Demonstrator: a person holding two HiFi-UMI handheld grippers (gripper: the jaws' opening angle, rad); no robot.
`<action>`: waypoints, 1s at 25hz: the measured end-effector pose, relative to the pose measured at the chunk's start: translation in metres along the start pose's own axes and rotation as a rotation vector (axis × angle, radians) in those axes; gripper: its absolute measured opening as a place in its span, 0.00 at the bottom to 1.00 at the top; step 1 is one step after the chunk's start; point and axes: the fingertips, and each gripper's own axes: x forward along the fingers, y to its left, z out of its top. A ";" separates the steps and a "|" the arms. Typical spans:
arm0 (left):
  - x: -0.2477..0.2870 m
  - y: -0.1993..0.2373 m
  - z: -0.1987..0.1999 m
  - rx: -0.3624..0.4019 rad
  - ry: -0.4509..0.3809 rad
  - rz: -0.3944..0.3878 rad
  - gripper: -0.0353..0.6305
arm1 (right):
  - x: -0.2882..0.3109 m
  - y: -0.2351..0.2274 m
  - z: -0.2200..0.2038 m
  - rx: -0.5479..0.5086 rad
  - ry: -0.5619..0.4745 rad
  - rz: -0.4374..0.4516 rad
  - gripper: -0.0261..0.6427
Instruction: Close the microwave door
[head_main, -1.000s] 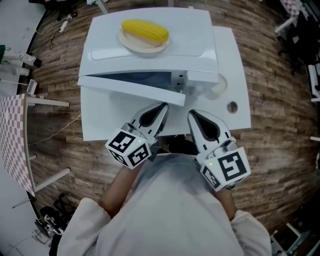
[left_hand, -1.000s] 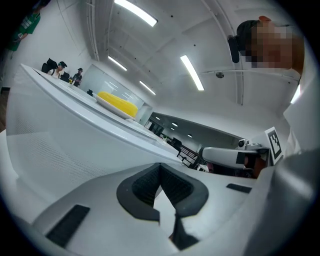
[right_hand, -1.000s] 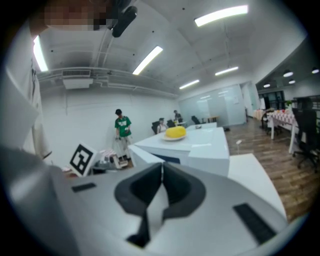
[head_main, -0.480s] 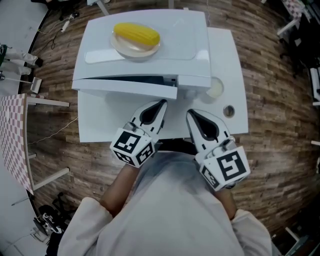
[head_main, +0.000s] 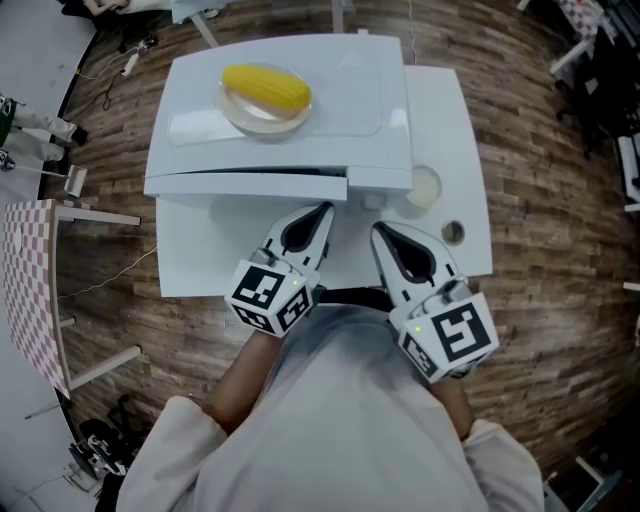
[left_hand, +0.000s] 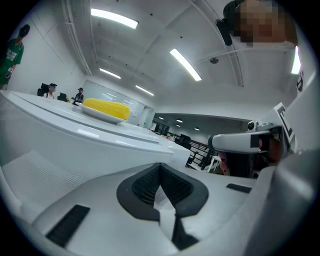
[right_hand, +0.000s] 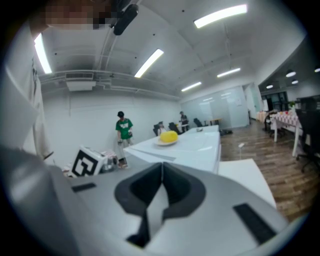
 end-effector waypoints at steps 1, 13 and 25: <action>0.000 0.000 0.000 0.011 0.000 0.004 0.08 | 0.000 -0.002 0.002 0.001 -0.003 -0.002 0.07; 0.001 0.001 0.003 -0.022 -0.054 0.061 0.08 | 0.006 -0.017 0.000 0.010 0.006 0.005 0.07; 0.006 0.004 0.005 -0.039 -0.055 0.060 0.08 | 0.017 -0.022 0.003 0.017 0.013 0.022 0.07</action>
